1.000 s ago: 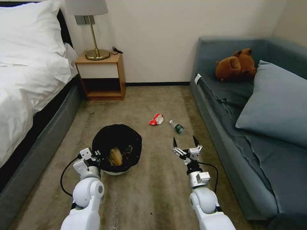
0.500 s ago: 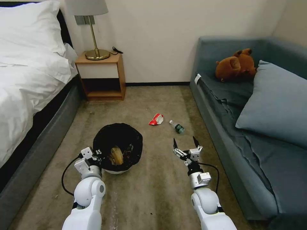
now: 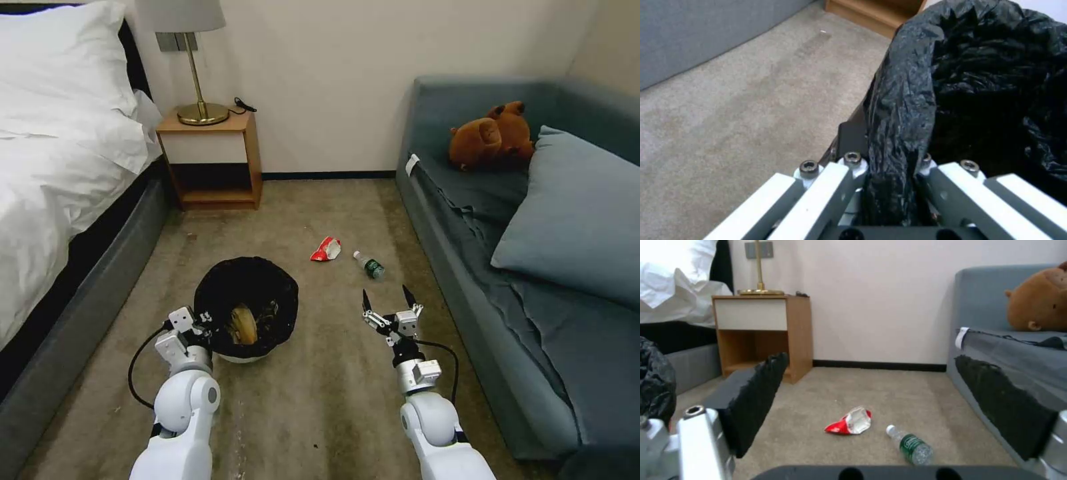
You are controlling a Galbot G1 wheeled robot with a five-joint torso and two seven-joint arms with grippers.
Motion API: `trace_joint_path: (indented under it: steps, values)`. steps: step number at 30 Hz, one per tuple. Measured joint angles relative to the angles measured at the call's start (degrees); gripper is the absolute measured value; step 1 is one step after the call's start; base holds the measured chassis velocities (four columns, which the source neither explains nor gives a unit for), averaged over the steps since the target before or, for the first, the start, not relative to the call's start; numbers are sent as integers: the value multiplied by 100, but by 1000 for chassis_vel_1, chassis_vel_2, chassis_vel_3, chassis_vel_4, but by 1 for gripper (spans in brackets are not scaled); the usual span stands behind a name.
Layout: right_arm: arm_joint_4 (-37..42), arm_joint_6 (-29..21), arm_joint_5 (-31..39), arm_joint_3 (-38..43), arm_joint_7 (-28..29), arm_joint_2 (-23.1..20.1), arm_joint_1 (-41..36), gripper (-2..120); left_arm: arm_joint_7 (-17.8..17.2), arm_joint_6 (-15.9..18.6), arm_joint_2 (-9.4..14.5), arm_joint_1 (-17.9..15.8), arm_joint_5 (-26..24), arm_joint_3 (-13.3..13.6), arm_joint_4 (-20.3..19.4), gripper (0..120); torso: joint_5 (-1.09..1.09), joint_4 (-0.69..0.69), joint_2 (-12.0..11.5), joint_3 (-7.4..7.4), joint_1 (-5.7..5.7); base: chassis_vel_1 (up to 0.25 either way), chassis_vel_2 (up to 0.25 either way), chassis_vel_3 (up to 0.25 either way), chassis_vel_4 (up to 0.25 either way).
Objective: Pick up the trash bin, then pick up the garbage on the floor and place it into the trash bin.
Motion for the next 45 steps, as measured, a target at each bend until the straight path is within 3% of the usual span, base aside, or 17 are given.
trace_joint_path:
  steps: [45]
  values:
    - [-105, 105, -80, 27, -35, -50, 51, 97, -26, -30, -20, 7, 77, -28, 39, 4, 0, 0, 0, 0, 0, -59, 57, 61, -60]
